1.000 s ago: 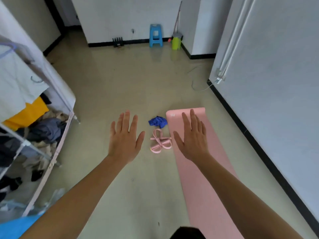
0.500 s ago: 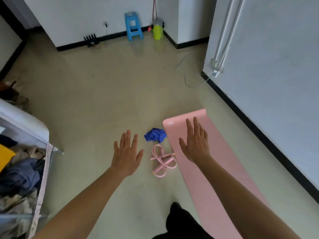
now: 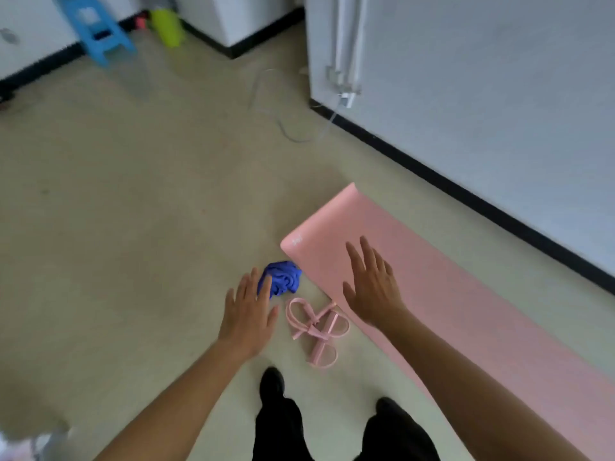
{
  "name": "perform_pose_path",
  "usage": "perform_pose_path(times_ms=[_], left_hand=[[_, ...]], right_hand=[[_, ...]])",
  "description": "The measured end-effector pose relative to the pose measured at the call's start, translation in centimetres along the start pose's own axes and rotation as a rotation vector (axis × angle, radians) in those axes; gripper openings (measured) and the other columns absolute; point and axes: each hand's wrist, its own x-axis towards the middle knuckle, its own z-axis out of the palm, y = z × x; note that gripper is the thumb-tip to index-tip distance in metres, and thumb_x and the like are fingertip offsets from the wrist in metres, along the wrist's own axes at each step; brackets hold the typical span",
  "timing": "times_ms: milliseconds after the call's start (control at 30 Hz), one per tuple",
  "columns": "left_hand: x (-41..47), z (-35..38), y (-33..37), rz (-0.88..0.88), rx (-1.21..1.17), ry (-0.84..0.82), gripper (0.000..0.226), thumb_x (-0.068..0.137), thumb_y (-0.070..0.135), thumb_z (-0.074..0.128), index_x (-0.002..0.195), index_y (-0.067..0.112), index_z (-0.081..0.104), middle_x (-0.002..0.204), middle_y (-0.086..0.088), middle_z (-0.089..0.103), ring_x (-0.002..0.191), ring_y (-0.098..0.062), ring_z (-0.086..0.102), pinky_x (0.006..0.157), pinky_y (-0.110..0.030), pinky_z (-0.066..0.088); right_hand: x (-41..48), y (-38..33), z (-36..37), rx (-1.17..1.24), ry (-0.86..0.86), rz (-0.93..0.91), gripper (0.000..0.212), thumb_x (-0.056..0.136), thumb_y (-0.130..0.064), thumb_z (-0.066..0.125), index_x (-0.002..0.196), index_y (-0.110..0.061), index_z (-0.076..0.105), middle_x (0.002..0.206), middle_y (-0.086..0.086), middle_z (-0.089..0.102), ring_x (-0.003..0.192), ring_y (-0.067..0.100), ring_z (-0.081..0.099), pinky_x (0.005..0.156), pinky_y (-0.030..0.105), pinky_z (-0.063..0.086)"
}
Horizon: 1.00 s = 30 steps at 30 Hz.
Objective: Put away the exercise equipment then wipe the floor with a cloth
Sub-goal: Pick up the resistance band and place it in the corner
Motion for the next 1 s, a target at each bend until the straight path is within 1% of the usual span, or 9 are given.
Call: perform_pose_path(times_ms=[100,167,300,467,533,600,733,900,1000], left_hand=[[6.8,2.7,-3.1,0.148,0.071,-0.113,0.064,0.087,0.046,0.036,0.131,0.005,0.058,0.138,-0.023,0.054,0.121,-0.038,0.059,0.086,-0.053,0.054],[10.5,5.2,-4.2,0.228,0.094,-0.122,0.061,0.088,0.044,0.041,0.132,0.006,0.057,0.139,-0.023,0.053,0.122,-0.038,0.058,0.086,-0.052,0.054],[15.3,11.5,-4.9,0.331,0.034,-0.124,0.063,0.078,0.036,0.074,0.131,0.007,0.056,0.140,-0.022,0.052,0.124,-0.037,0.057,0.089,-0.050,0.053],[23.5,28.1,-4.9,0.377,-0.016,-0.184,0.065,0.077,0.028,0.075,0.134,0.004,0.053,0.138,-0.024,0.052,0.126,-0.038,0.053,0.096,-0.050,0.048],[26.2,36.0,-5.0,0.356,-0.002,-0.229,0.065,0.086,0.029,0.065,0.143,0.006,0.043,0.148,-0.021,0.042,0.137,-0.036,0.041,0.106,-0.048,0.038],[28.4,43.1,-4.8,0.321,-0.008,-0.280,0.063,0.092,0.030,0.056,0.147,0.008,0.035,0.150,-0.018,0.036,0.138,-0.034,0.035,0.108,-0.045,0.034],[30.8,53.8,-4.4,0.151,-0.140,-0.286,0.042,0.091,0.025,0.056,0.127,0.006,0.047,0.126,-0.016,0.050,0.116,-0.034,0.047,0.091,-0.043,0.041],[32.3,63.1,-5.6,-0.216,-0.309,-0.416,0.052,0.088,0.032,0.063,0.127,0.003,0.045,0.129,-0.015,0.046,0.120,-0.034,0.046,0.093,-0.045,0.041],[33.7,67.1,-6.4,-0.271,-0.444,-0.466,0.056,0.084,0.042,0.067,0.124,0.008,0.047,0.122,-0.011,0.047,0.112,-0.032,0.053,0.092,-0.044,0.046]], right_hand=[[1.1,-0.4,4.2,0.028,-0.030,0.181,0.081,0.099,-0.043,0.051,0.161,-0.020,0.003,0.168,0.013,-0.002,0.152,0.034,0.017,0.119,0.045,0.025],[1.3,-1.0,7.4,0.063,-0.084,0.270,0.080,0.099,-0.044,0.051,0.160,-0.020,0.007,0.168,0.013,0.000,0.151,0.034,0.021,0.118,0.045,0.029],[1.8,-1.5,15.9,0.130,-0.174,0.367,0.080,0.094,-0.038,0.058,0.159,-0.020,0.016,0.167,0.012,0.009,0.146,0.035,0.032,0.111,0.046,0.038],[5.7,1.7,32.7,0.178,-0.392,0.437,0.079,0.099,-0.037,0.047,0.160,-0.023,-0.001,0.168,0.008,-0.006,0.147,0.029,0.027,0.112,0.041,0.035],[7.2,3.5,40.8,0.185,-0.448,0.455,0.079,0.098,-0.030,0.048,0.160,-0.020,0.000,0.168,0.009,-0.005,0.140,0.033,0.035,0.105,0.043,0.040],[8.2,5.5,48.2,0.215,-0.486,0.501,0.078,0.098,-0.025,0.048,0.160,-0.019,0.002,0.167,0.010,-0.003,0.133,0.035,0.042,0.098,0.046,0.044],[8.6,8.2,59.8,0.274,-0.500,0.622,0.079,0.098,-0.025,0.053,0.158,-0.019,0.002,0.166,0.012,0.000,0.131,0.038,0.046,0.097,0.049,0.046],[9.6,10.1,68.9,0.165,-0.434,0.609,0.094,0.089,-0.012,0.059,0.159,-0.019,-0.004,0.167,0.009,-0.011,0.108,0.034,0.055,0.077,0.043,0.052],[10.4,11.0,72.8,0.061,-0.409,0.533,0.100,0.088,-0.007,0.061,0.159,-0.016,-0.009,0.167,0.008,-0.001,0.094,0.030,0.055,0.066,0.040,0.049]])
